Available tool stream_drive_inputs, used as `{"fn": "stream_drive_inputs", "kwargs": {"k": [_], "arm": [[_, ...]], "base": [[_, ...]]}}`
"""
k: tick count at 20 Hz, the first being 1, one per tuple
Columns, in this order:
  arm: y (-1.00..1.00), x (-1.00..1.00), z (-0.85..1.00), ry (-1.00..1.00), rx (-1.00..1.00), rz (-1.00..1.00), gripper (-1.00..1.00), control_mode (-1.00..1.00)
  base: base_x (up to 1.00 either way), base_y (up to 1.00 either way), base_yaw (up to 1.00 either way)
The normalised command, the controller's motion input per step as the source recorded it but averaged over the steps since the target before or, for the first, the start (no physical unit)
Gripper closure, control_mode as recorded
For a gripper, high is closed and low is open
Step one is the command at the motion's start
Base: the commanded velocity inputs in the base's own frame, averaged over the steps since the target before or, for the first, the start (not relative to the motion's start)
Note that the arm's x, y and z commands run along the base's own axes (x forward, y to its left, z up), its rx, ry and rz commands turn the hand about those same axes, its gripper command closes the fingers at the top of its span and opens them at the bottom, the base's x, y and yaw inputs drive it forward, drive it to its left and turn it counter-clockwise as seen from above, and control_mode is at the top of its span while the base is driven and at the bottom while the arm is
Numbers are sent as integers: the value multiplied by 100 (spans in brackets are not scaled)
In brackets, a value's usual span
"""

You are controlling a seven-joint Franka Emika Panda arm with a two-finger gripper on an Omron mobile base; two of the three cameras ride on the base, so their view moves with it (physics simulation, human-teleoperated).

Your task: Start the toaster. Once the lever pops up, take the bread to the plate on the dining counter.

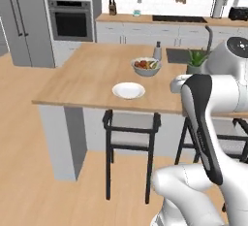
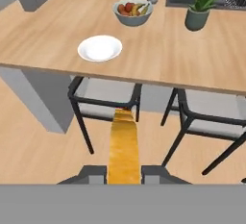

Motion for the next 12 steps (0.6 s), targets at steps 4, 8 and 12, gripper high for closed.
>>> {"fn": "stream_drive_inputs", "kwargs": {"k": [4,8,12], "arm": [[0,0,0,0,0,0,100,100],[0,0,0,0,0,0,100,100],[0,0,0,0,0,0,100,100]], "base": [[78,100,-43],[92,98,-42],[94,82,-37]]}}
